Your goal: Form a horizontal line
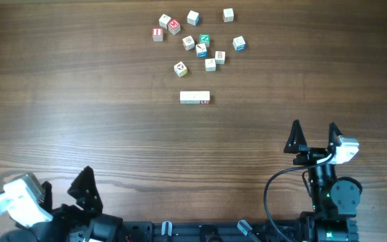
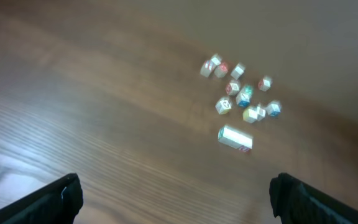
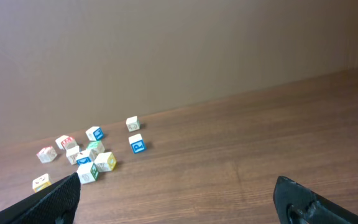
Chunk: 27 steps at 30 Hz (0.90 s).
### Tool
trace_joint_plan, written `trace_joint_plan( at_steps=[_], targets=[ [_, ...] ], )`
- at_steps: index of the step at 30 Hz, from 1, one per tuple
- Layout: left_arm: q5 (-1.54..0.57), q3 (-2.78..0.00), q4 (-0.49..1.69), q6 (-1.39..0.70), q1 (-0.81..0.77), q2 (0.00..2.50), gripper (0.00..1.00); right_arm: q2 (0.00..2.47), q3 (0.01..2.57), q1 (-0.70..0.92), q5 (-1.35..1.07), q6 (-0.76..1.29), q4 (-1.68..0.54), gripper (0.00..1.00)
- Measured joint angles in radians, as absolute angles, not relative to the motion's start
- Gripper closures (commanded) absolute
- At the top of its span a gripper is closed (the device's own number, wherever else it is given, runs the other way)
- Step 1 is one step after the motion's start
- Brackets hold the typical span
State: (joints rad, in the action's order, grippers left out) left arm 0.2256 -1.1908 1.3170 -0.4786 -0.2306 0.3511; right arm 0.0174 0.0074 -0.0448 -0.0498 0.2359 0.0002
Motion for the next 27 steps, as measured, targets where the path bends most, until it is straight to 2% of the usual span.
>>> trace_joint_plan(
  at_steps=[7, 11, 14, 19, 27],
  targets=[
    [0.127, -0.685, 0.814, -0.335, -0.120, 0.036, 0.00, 0.016, 0.006, -0.045, -0.052, 0.236, 0.001, 0.00],
    [0.096, -0.404, 0.462, -0.262, -0.082, 0.017, 0.00, 0.015, 0.006, -0.045, -0.052, 0.236, 0.001, 0.00],
    [0.080, -0.232, 0.277, -0.223, -0.078, 0.014, 0.00, 0.015, 0.006, -0.045, -0.052, 0.236, 0.001, 0.00],
    [0.072, -0.057, 0.162, -0.192, -0.078, 0.015, 0.00, 0.015, 0.006, -0.045, -0.052, 0.236, 0.001, 0.00],
    [0.061, -0.033, 0.081, -0.142, -0.070, 0.014, 0.00, 0.015, 0.006, -0.045, -0.052, 0.236, 0.001, 0.00]
  ],
)
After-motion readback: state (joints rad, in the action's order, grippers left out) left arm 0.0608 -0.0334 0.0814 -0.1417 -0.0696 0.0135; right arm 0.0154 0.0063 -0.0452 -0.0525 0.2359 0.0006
